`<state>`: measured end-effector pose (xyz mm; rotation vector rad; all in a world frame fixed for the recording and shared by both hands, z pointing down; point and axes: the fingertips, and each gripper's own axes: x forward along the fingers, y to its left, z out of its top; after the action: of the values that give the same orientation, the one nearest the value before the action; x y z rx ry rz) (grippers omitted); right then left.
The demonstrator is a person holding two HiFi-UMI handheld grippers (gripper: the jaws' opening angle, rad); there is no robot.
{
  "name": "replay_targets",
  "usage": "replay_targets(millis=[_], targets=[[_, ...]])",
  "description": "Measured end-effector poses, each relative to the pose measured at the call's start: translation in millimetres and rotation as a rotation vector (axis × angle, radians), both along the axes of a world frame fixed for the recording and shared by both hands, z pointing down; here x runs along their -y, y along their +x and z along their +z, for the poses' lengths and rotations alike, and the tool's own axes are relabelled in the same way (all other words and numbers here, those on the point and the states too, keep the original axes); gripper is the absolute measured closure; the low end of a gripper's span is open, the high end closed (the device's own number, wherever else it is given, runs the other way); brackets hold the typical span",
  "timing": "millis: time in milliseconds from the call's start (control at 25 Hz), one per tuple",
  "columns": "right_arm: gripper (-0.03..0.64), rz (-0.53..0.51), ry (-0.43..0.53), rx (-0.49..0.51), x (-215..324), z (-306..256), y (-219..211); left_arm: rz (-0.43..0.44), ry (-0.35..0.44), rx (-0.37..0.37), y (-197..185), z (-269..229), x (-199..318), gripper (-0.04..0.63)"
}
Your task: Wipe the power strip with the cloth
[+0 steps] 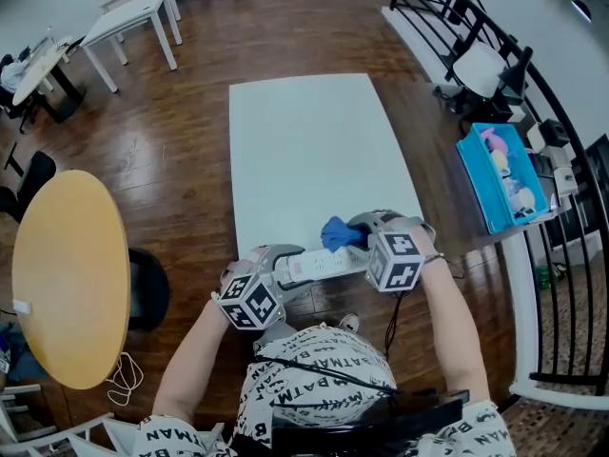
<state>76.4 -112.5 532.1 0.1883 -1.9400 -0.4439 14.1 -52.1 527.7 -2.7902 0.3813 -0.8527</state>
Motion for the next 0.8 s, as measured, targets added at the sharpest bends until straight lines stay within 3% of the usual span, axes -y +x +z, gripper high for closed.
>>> replay_targets(millis=[400,560,800], targets=[[0.495,0.122,-0.002,-0.065,14.1,13.3,66.4,-0.010,-0.010,-0.013,0.1,-1.5,0.2,0.316],[0.495,0.099,-0.006,-0.065,6.4,10.9,59.6,-0.005,-0.011,-0.008,0.2,0.2,-0.5,0.316],[0.495,-0.017,-0.005,-0.057,-10.5,-3.1,23.2,0.028,-0.007,0.026,8.4,5.4,-6.1,0.316]])
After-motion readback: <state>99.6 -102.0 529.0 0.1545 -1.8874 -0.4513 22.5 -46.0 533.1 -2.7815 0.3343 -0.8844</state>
